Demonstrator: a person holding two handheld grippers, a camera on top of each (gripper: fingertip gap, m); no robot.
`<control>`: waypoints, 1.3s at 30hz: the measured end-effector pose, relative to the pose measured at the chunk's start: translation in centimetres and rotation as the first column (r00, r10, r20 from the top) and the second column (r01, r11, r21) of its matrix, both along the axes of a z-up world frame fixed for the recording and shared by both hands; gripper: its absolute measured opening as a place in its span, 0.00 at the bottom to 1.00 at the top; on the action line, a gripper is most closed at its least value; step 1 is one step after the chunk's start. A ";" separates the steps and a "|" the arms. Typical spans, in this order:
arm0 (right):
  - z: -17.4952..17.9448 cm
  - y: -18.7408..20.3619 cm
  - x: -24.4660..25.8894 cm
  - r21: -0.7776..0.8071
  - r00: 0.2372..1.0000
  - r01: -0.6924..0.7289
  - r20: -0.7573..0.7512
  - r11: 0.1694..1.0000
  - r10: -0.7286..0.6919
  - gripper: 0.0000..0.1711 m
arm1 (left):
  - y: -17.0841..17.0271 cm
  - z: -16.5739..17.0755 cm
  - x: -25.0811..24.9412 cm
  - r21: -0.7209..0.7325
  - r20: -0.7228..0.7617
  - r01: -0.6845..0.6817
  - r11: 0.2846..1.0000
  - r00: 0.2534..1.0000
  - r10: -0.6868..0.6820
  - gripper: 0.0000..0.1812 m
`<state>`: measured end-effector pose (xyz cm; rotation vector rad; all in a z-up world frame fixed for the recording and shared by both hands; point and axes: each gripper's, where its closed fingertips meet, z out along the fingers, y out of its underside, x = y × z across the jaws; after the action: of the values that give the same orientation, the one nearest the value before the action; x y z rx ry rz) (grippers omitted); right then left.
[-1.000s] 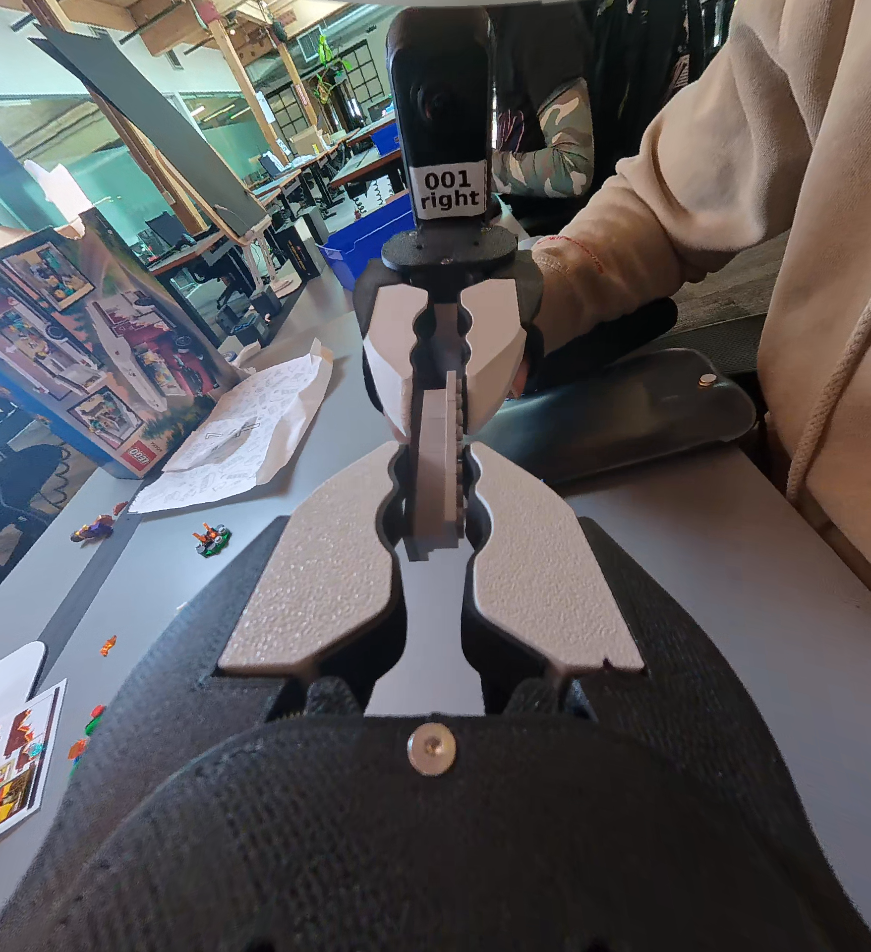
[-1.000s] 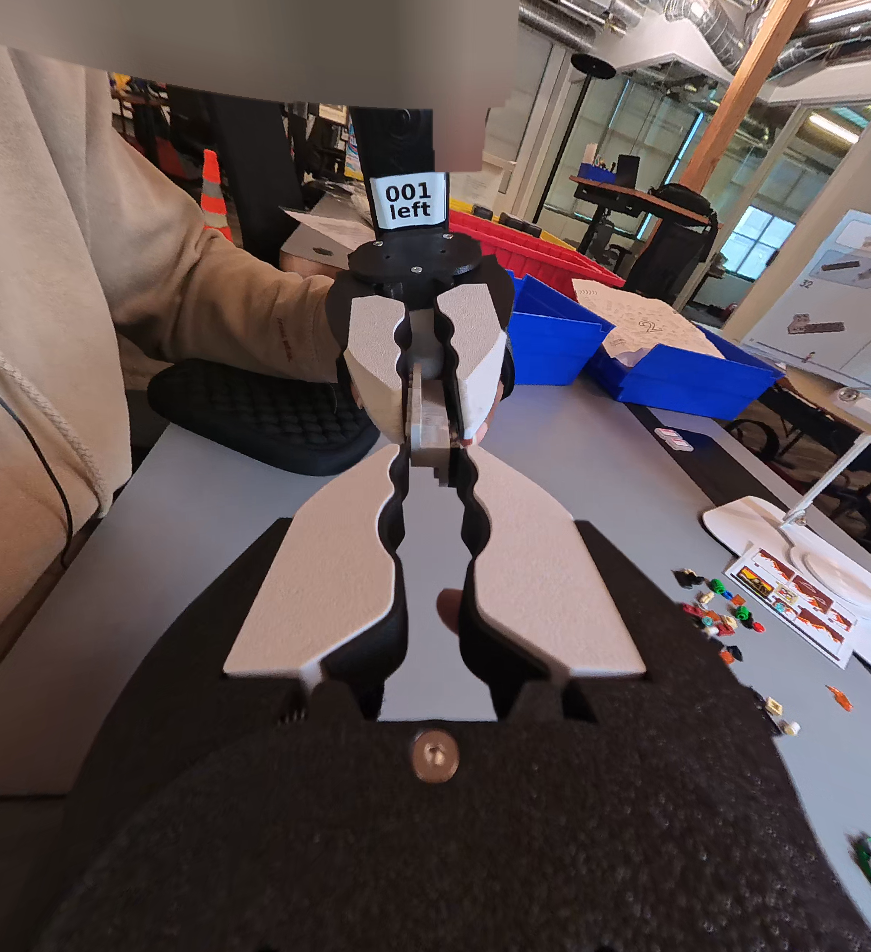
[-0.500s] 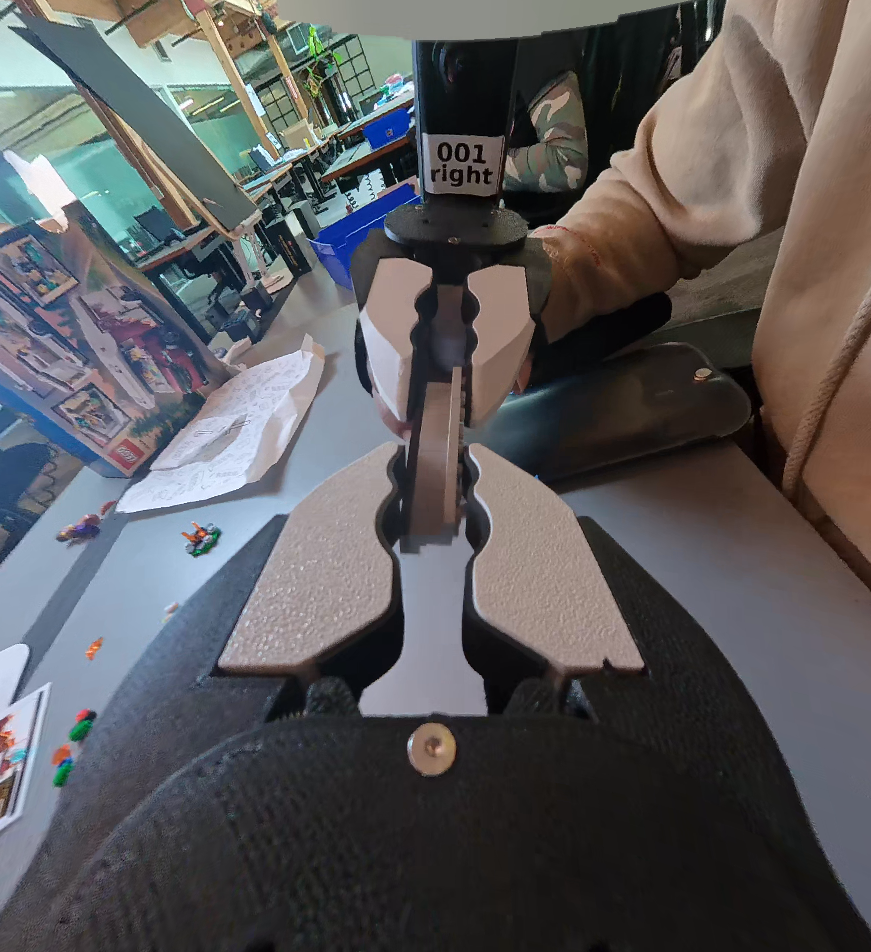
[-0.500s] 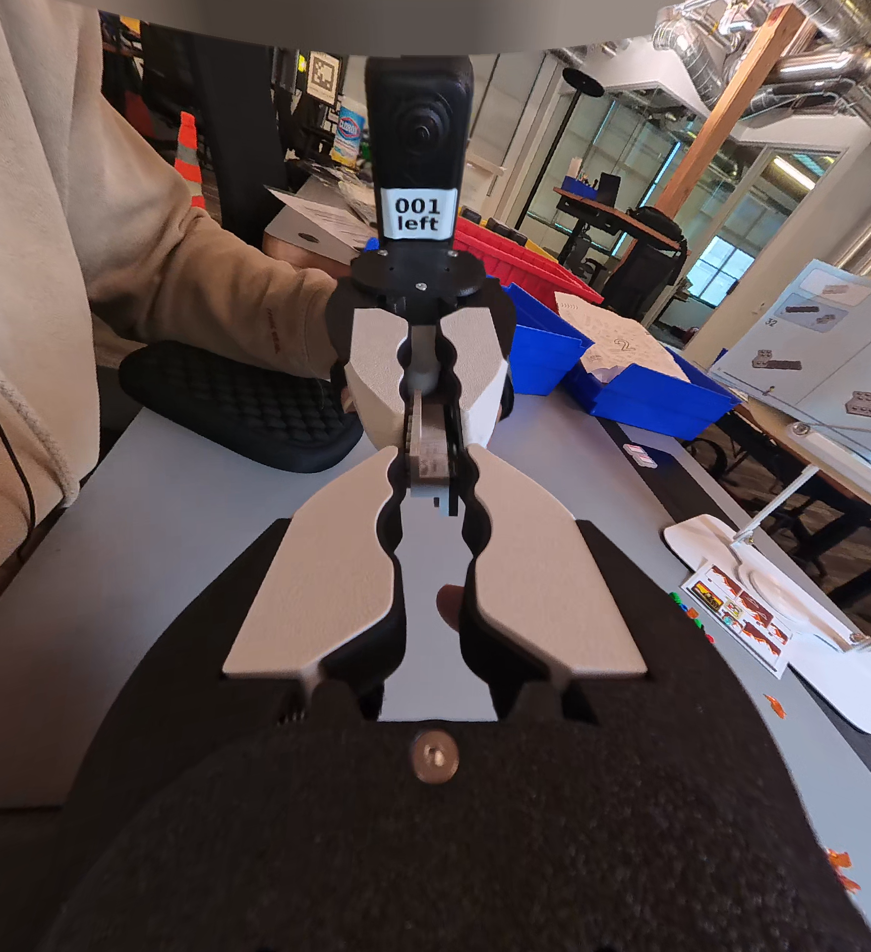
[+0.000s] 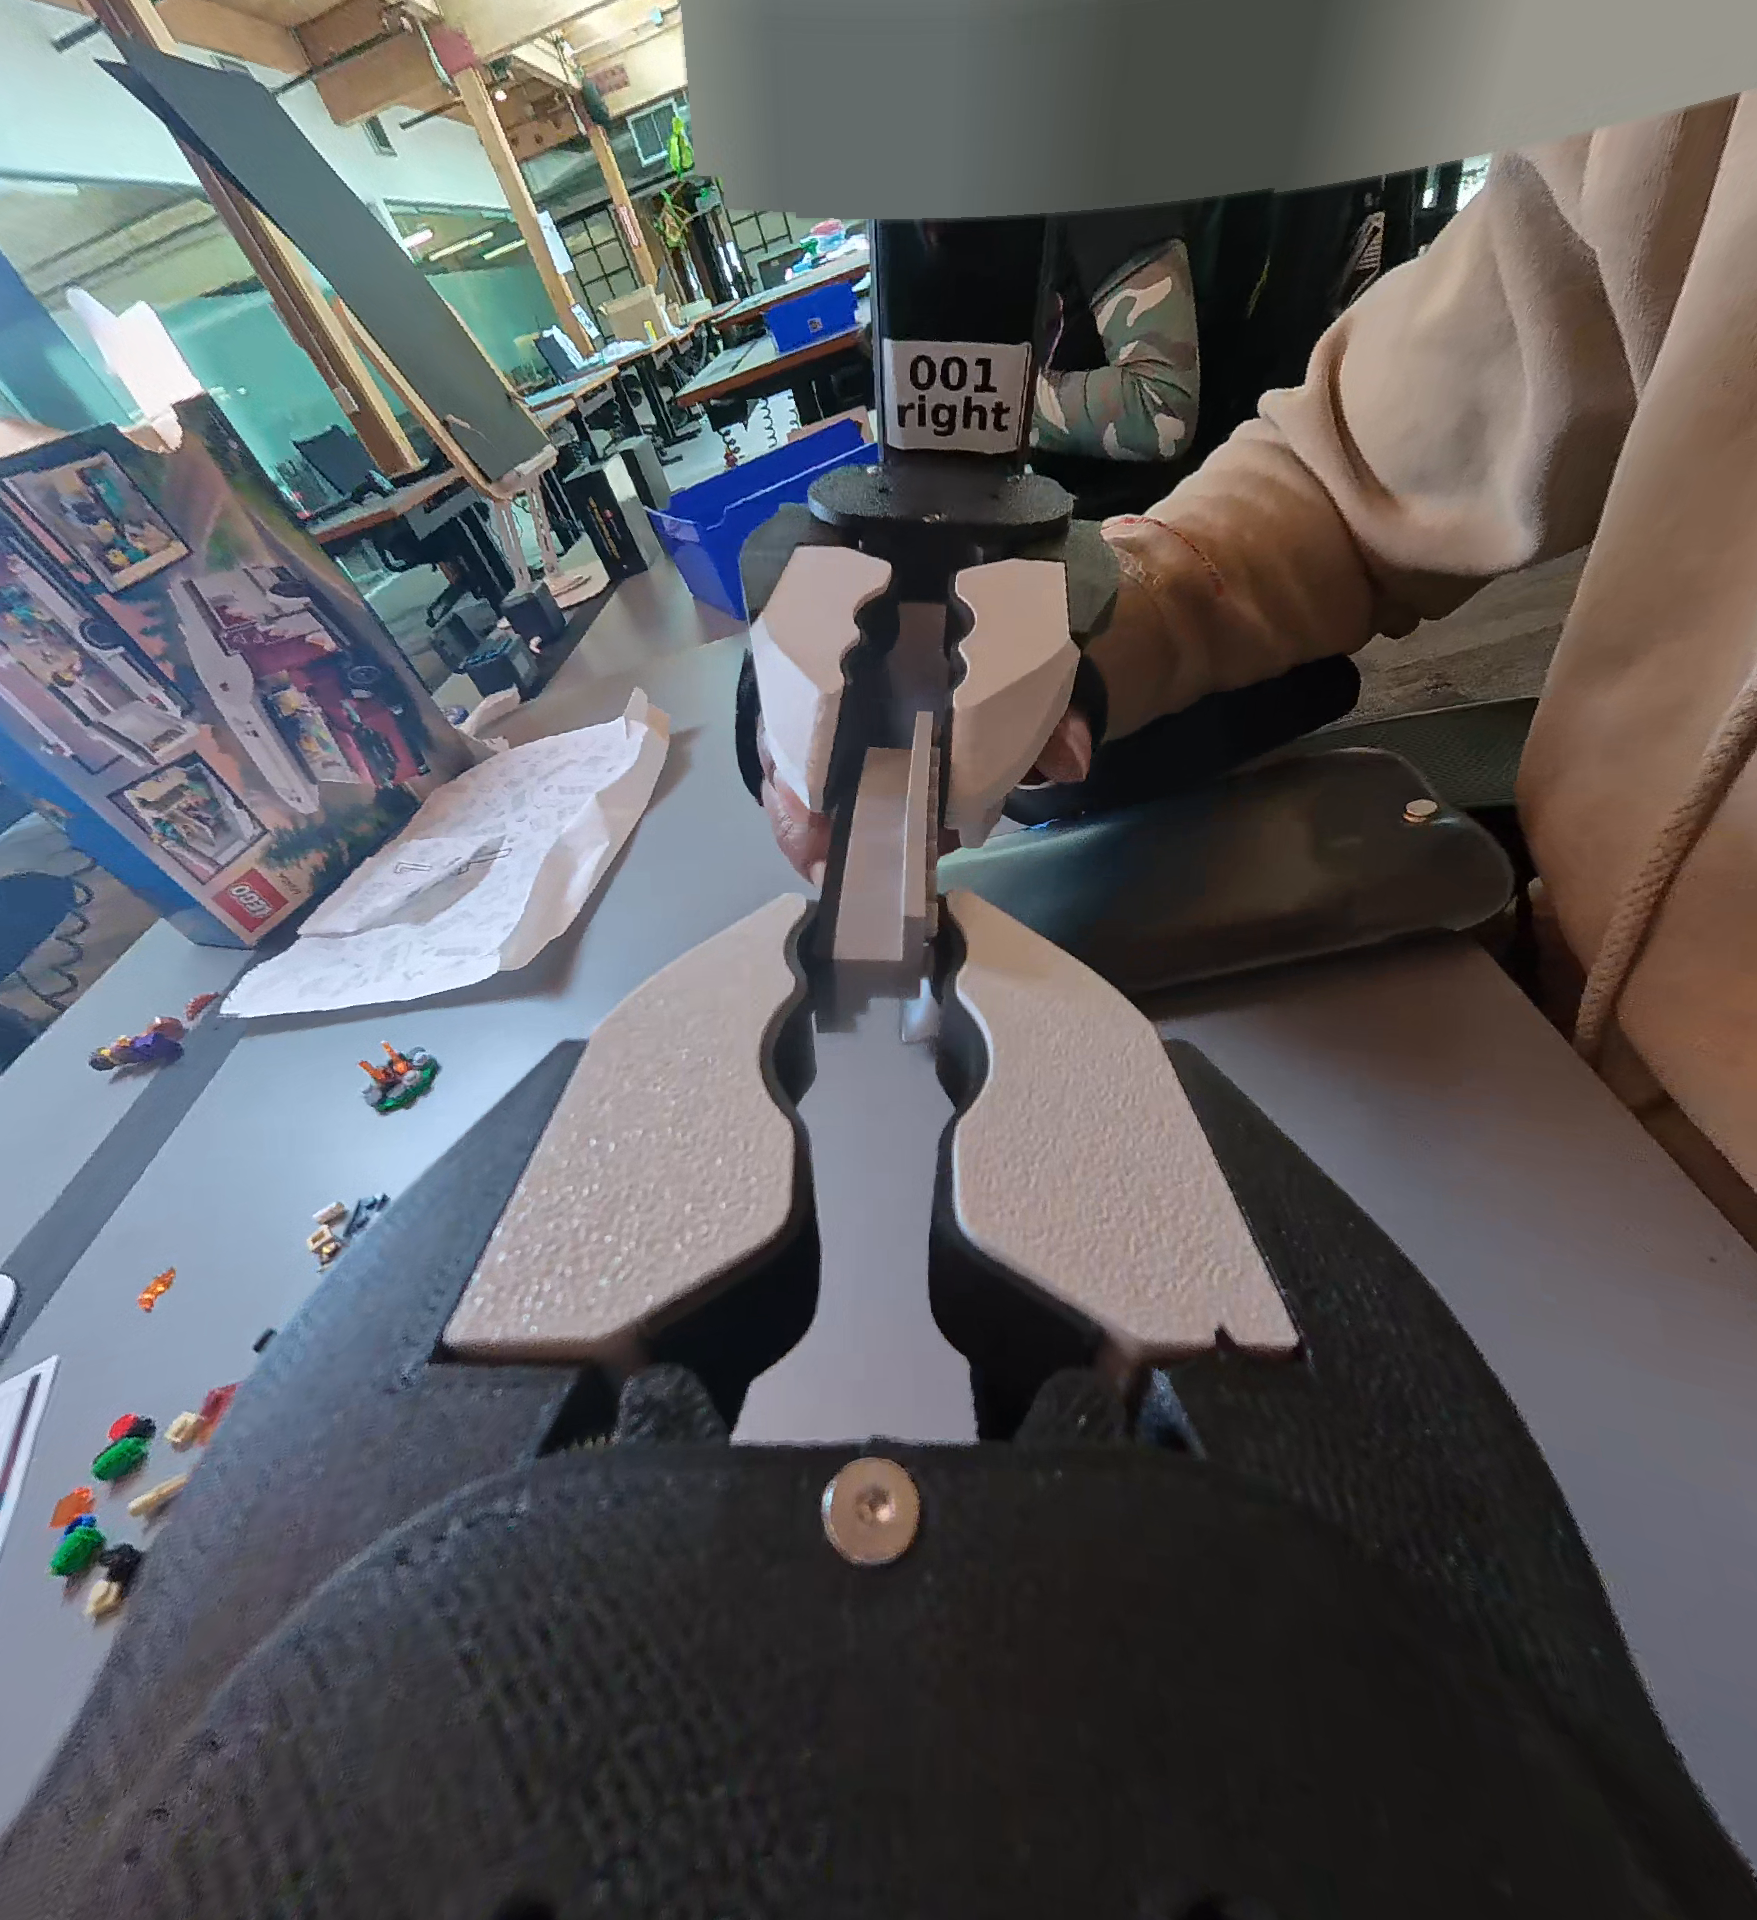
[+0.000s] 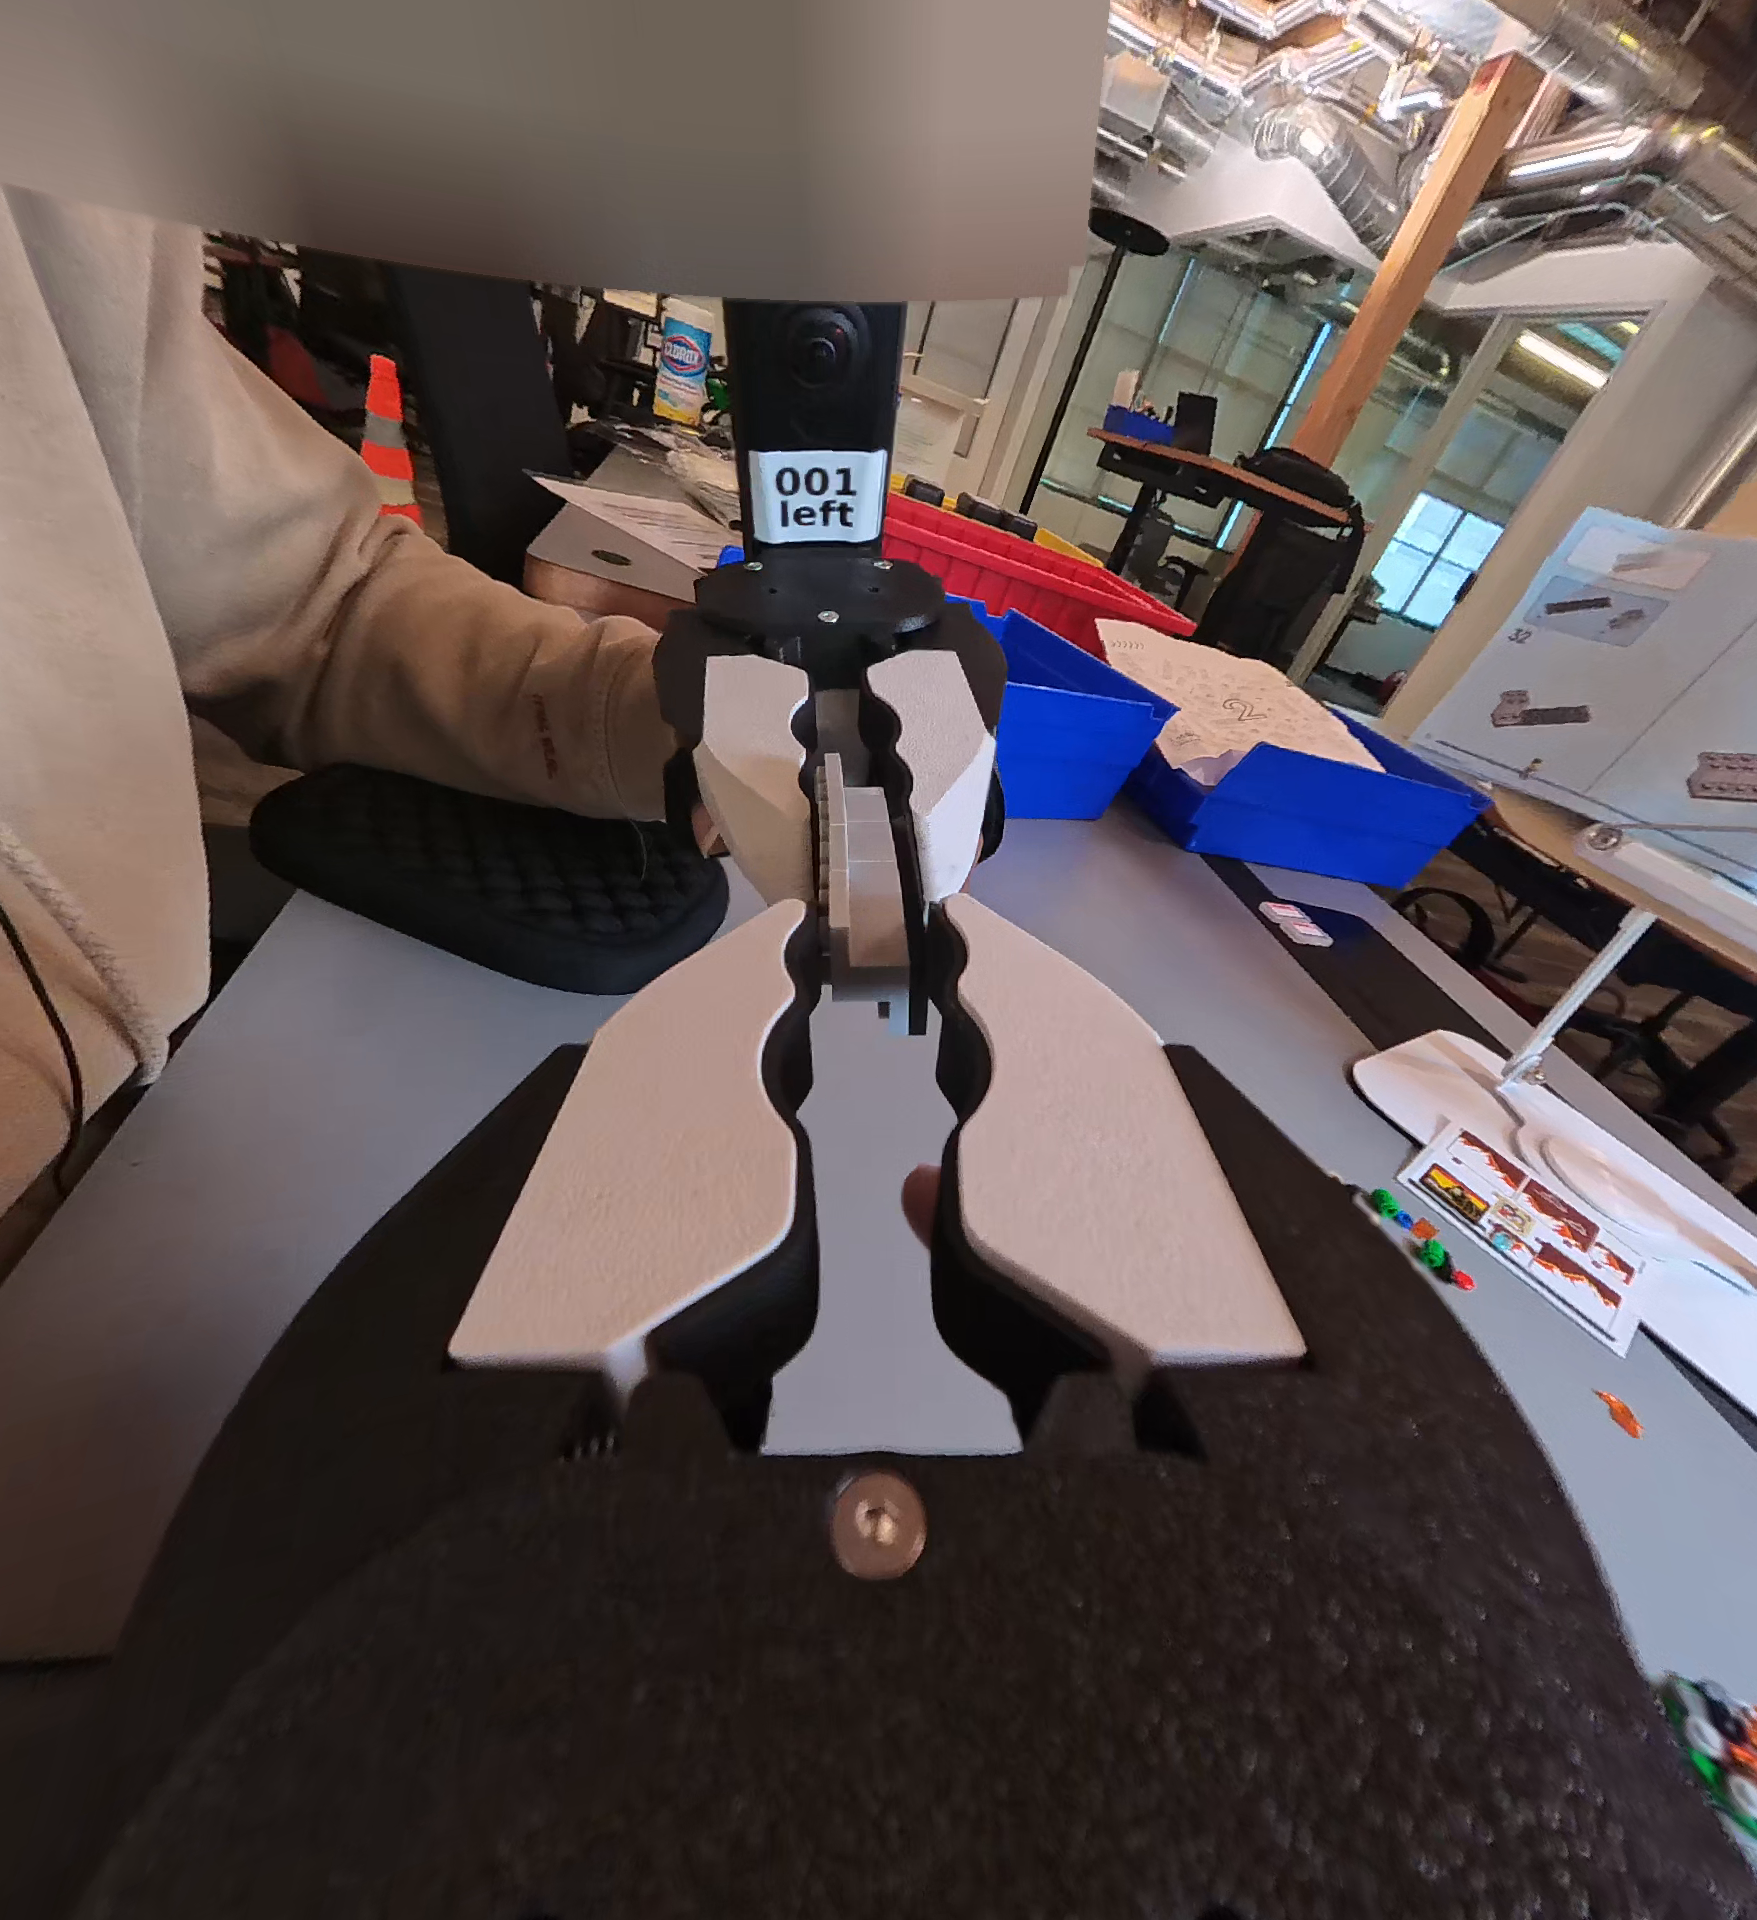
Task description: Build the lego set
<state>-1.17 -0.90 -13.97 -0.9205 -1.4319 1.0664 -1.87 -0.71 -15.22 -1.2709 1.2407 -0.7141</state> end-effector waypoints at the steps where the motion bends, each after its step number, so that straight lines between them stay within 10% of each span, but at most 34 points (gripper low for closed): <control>1: -0.1 0.1 0.0 -0.018 1.000 -0.001 0.004 1.000 0.001 0.11 | 0.1 -0.1 -0.1 -0.015 -0.003 -0.001 1.000 1.000 0.001 0.11; 39: -0.6 -1.0 -0.5 -0.071 0.998 -0.049 0.027 0.996 0.051 0.11 | -1.1 0.5 1.1 0.001 0.037 0.039 0.999 0.999 -0.039 0.11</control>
<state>-1.63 -1.86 -14.55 -0.9575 -1.4553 1.1509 -0.81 -1.77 -14.73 -1.2310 1.2385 -0.7624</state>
